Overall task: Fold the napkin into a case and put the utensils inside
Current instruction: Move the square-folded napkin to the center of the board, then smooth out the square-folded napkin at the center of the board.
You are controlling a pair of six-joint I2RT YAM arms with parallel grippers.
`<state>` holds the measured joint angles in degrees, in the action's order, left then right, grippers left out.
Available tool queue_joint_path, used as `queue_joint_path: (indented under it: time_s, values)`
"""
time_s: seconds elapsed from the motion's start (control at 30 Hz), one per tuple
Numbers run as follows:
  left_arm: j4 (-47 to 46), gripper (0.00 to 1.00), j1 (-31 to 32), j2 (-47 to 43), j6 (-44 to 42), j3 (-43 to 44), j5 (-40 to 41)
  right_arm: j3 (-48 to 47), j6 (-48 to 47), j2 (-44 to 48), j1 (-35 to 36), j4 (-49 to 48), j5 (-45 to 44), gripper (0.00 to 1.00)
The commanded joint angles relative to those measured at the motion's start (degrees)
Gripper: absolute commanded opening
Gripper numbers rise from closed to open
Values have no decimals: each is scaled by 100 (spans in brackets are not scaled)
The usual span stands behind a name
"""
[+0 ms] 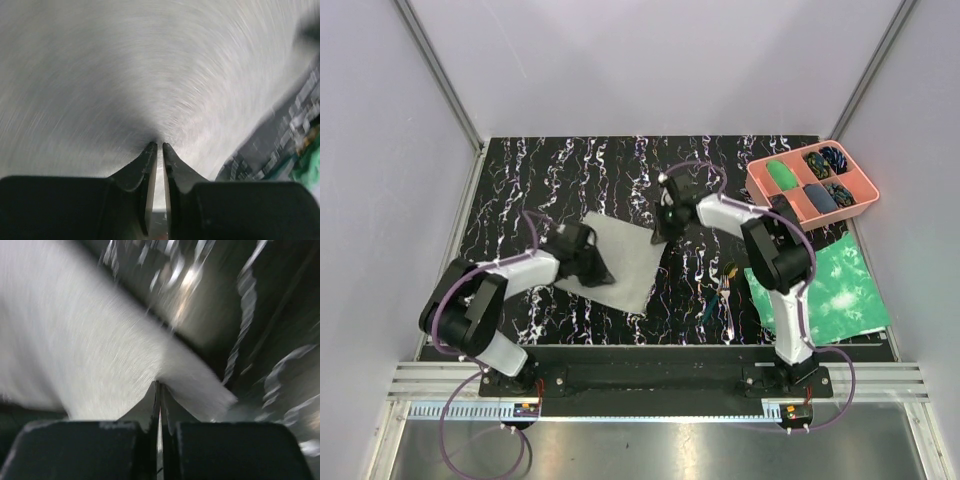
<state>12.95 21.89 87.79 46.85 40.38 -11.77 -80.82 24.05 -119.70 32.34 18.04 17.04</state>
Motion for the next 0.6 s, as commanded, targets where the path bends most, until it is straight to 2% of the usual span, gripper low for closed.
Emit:
queue_joint_path:
  time_s: [0.0,0.03,0.1,0.17,0.23,0.27,0.33,0.37,0.5,0.57]
  values:
    - [-424,18,1307,46,1386,-400,-203,-1986,-894,-931,-149,1085,-105,0]
    - [-669,19,1440,-42,1519,-382,-220,-2661,-850,-1167,-149,1357,70,0]
    - [-637,24,1520,-296,1556,-103,-212,-3070,-675,-1205,-149,1570,37,0]
    - [-58,30,1381,-481,1049,240,139,-3142,-490,-916,-149,1650,-104,0]
    - [477,32,1248,-675,713,698,280,-2924,-385,-521,-157,1772,-235,3]
    - [602,32,1100,-710,433,873,254,-2809,-349,-363,-149,1860,-323,9]
    - [839,32,1011,-842,264,919,176,-2215,-261,147,-140,1939,-429,14]
    - [832,32,975,-912,141,815,132,-1949,-235,331,-123,1940,-403,22]
    - [771,32,966,-1246,79,261,-35,-133,-33,1411,96,1686,-175,41]
    - [665,32,966,-1317,-8,-11,-264,432,108,1764,220,1519,-218,47]
